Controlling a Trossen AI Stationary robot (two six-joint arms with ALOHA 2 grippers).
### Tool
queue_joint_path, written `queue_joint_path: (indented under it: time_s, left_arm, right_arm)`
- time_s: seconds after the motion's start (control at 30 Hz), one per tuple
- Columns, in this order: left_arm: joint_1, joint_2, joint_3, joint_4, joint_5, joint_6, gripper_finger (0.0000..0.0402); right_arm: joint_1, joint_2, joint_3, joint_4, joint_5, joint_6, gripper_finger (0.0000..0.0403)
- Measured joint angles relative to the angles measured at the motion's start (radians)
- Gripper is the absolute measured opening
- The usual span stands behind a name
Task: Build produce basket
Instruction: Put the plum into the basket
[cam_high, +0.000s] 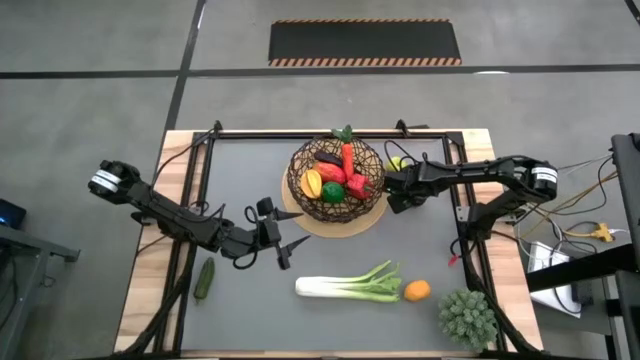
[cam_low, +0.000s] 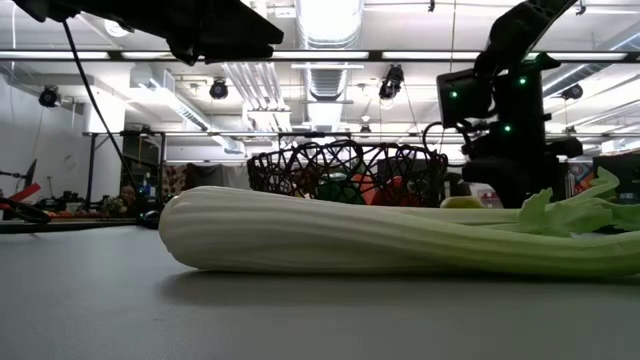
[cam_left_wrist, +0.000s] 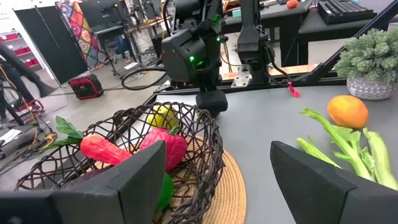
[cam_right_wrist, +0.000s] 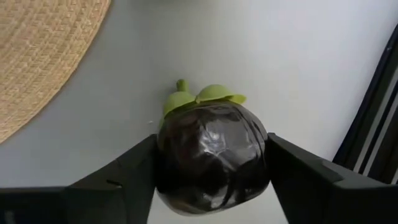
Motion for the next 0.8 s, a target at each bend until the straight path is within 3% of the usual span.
queue_joint_path:
  time_s: [0.13,0.3,0.53,0.67,0.8]
  left_arm:
    - [0.000,0.000,0.000,0.003,0.000,-0.001,0.0270]
    - [-0.003,0.000,0.000,0.014,0.000,-0.026,0.0270]
    - [-0.005,0.000,0.007,0.025,0.003,-0.026,0.0270]
    - [-0.005,0.000,0.013,0.066,0.003,-0.015,0.0270]
    - [-0.005,0.000,0.013,0.123,0.006,0.006,0.0270]
  right_arm:
    - [0.000,-0.018,0.009,-0.006,-0.001,-0.037,0.0228]
    - [0.028,-0.127,0.050,-0.031,0.055,-0.050,0.0241]
    - [0.161,-0.360,0.102,0.031,0.301,-0.073,0.0239]
    - [0.288,-0.470,0.068,0.239,0.420,-0.175,0.0240]
    - [0.418,-0.513,-0.024,0.623,0.414,-0.438,0.0241]
